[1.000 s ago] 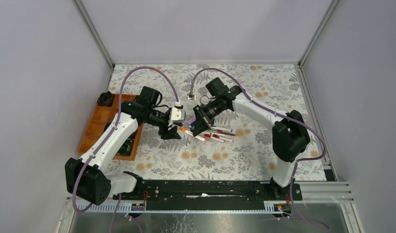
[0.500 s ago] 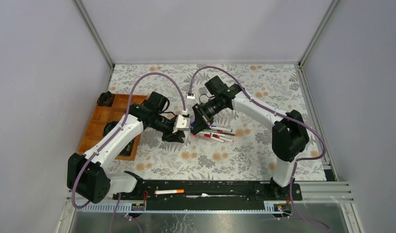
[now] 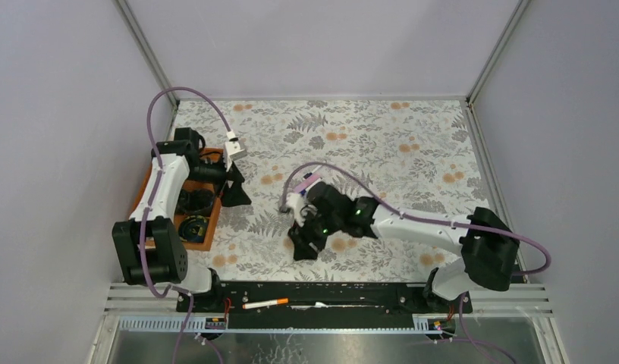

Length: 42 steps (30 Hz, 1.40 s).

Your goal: Open the pen caps

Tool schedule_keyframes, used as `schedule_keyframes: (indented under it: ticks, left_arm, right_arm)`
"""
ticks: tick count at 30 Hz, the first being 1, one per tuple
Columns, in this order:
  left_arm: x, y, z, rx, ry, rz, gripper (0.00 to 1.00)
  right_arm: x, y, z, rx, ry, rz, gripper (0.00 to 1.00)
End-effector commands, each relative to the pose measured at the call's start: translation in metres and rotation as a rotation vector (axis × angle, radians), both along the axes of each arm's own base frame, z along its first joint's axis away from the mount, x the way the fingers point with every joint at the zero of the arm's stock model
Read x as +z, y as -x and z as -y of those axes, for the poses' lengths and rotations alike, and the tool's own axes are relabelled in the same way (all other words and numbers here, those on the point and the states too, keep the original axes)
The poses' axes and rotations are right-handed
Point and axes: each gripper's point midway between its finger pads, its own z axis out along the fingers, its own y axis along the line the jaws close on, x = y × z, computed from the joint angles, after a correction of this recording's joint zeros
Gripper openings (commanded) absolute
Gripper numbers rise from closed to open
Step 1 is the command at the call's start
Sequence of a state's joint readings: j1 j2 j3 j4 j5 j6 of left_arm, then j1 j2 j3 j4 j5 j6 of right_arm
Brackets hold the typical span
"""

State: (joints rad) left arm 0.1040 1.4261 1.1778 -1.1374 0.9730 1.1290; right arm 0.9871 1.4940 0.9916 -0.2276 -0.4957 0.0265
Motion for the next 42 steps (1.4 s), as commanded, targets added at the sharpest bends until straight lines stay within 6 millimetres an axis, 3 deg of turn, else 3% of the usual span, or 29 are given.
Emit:
schedule_keyframes:
  ticks: [1,2,4,6,8,12,15,20,25,30,37,42]
  left_arm:
    - [0.001,0.008,0.001,0.074,0.052,-0.167,0.99]
    - [0.002,0.007,0.0,0.091,0.051,-0.176,0.99]
    - [0.005,0.003,-0.002,0.137,0.043,-0.179,0.99]
    - [0.009,-0.003,-0.003,0.181,0.035,-0.168,0.99]
    - [0.012,-0.007,-0.005,0.219,0.028,-0.159,0.99]
    - [0.009,-0.01,-0.003,0.24,-0.018,-0.175,0.99]
    - [-0.001,-0.008,0.004,0.221,-0.052,-0.207,0.99]
    - [-0.008,-0.005,0.02,0.186,-0.095,-0.227,0.99]
    - [-0.007,-0.001,0.029,0.152,-0.119,-0.21,0.99]
    - [-0.007,0.005,0.031,0.127,-0.125,-0.212,0.99]
    - [-0.004,0.012,0.035,0.092,-0.121,-0.202,0.99]
    - [0.0,0.016,0.037,0.08,-0.114,-0.195,0.99]
  right_arm:
    - [0.007,0.027,-0.051,0.139,-0.078,0.17,0.59]
    - [0.002,0.043,-0.06,0.191,-0.073,0.173,0.59]
    - [-0.012,0.045,-0.072,0.185,-0.007,0.229,0.58]
    - [-0.011,0.02,-0.071,0.082,0.008,0.253,0.58]
    - [-0.001,-0.017,-0.063,-0.053,-0.021,0.253,0.6]
    - [0.012,-0.084,-0.027,-0.247,0.013,0.321,0.61]
    - [0.012,-0.132,0.012,-0.359,0.061,0.345,0.6]
    - [-0.012,-0.179,0.07,-0.479,0.14,0.332,0.52]
    - [-0.039,-0.19,0.095,-0.465,0.227,0.305,0.47]
    - [-0.043,-0.19,0.106,-0.476,0.239,0.267,0.42]
    - [-0.05,-0.159,0.115,-0.483,0.23,0.182,0.39]
    - [-0.048,-0.137,0.106,-0.445,0.149,0.114,0.42]
